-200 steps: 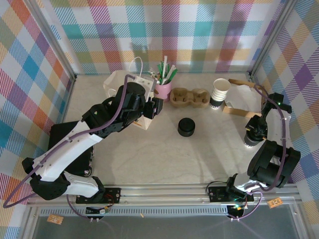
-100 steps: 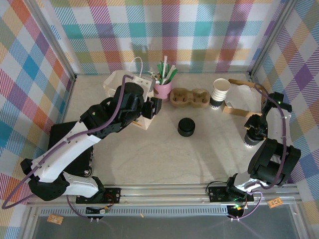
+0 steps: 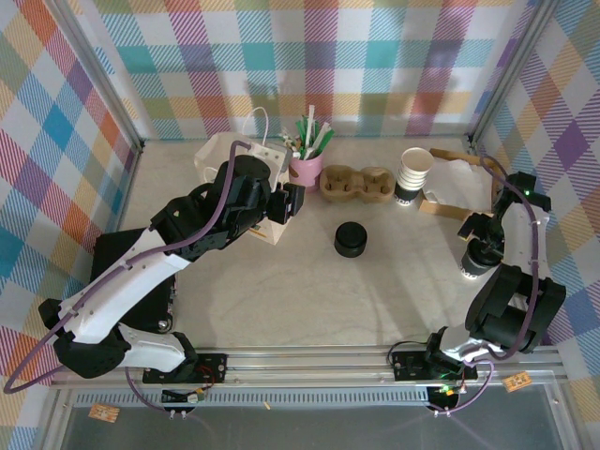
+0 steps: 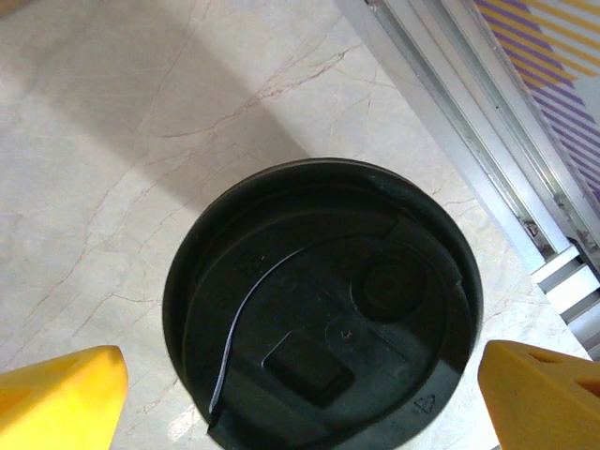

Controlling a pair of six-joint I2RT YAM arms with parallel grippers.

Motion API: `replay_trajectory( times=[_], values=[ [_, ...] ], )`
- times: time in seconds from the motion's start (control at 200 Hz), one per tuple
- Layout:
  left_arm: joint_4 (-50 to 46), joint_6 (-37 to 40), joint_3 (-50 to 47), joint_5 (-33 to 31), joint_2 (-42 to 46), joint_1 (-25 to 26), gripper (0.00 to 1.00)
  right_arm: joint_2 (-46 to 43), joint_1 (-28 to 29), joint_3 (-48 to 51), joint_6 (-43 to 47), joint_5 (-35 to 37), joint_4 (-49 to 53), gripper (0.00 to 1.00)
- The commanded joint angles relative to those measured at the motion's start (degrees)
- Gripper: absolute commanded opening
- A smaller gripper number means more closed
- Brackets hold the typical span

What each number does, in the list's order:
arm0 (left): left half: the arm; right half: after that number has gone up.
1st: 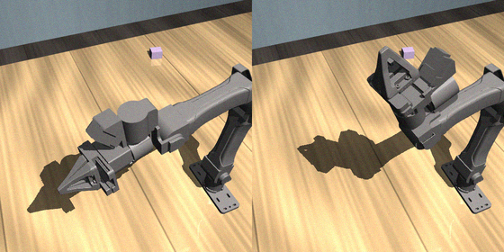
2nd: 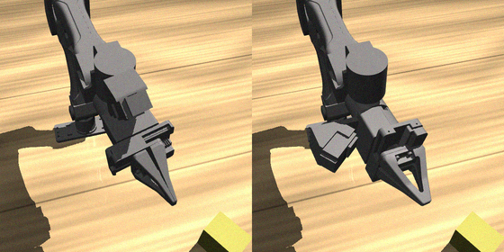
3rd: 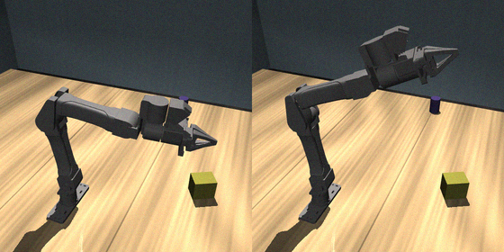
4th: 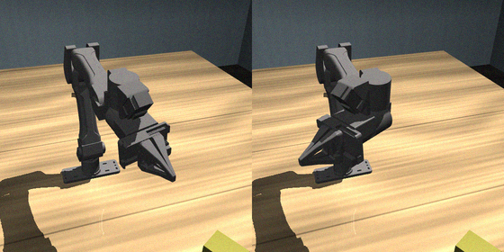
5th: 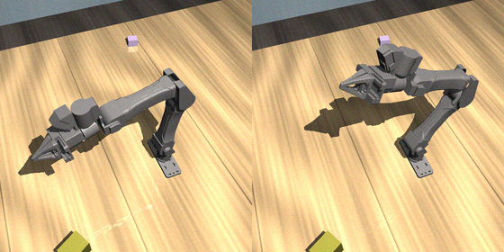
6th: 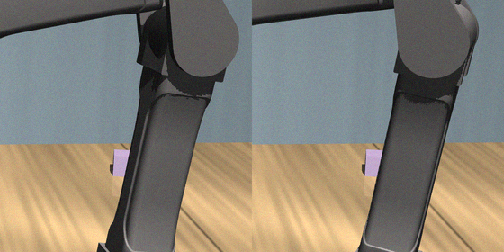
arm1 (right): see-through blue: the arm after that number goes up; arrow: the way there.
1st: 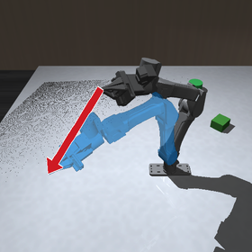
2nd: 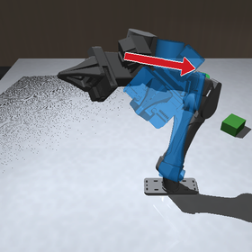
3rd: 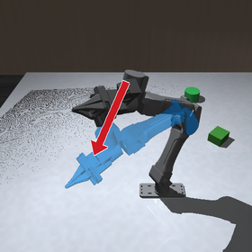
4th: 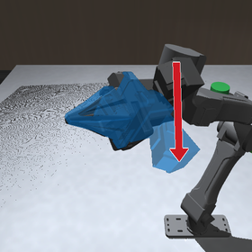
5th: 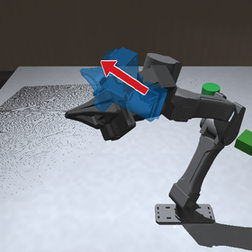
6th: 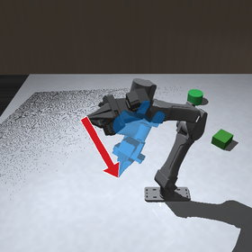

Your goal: Pack the takeout coffee

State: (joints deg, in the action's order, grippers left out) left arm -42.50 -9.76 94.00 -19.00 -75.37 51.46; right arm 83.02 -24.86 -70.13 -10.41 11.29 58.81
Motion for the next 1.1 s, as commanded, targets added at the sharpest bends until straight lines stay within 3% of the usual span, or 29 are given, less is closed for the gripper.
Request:
replay_trajectory(
  times=[0.0,0.29,0.45,0.61,0.695,0.79,0.965,1.095],
  values=[
    [0.5,0.57,2.15,-1.36,-0.29,-0.22,0.54,-2.73,-0.49,-2.31,-0.28,-0.93,2.23,0.96],
    [2.03,2.82,4.47,-3.93,-2.11,-0.53,0.54,-7.16,-0.54,-5.66,-1.15,-5.14,4.62,0.93],
    [-2.26,-2.44,9.94,-7.74,-5.99,-1.88,0.54,-10.34,0.28,-9.97,-2.2,-11.81,7.42,0.86],
    [-4.89,-5.36,14.17,-9.72,-8.6,-2.57,0.53,-11.49,13.61,-16.81,-1.53,-9.29,9.16,0.84],
    [-7.19,-6.65,16.9,-10.07,-9.16,-3.62,0.53,-8.4,21.5,-22.26,1.63,-6.15,10.58,0.83],
    [-12.36,-8.89,21.92,-8.94,-10.76,-5.94,0.52,-6.22,27.97,-24.77,7.59,-7.81,6.76,0.81],
    [-23.34,-14.83,32.03,-6.74,-14.82,-10.88,0.53,-3.72,32.73,-23.65,15.58,-12.33,-4.12,0.78],
    [-27.18,-21.16,31.53,-4.95,-14.37,-14.58,0.53,2.29,33.92,-27.19,17.47,-15.33,-7.41,0.73]
  ],
)
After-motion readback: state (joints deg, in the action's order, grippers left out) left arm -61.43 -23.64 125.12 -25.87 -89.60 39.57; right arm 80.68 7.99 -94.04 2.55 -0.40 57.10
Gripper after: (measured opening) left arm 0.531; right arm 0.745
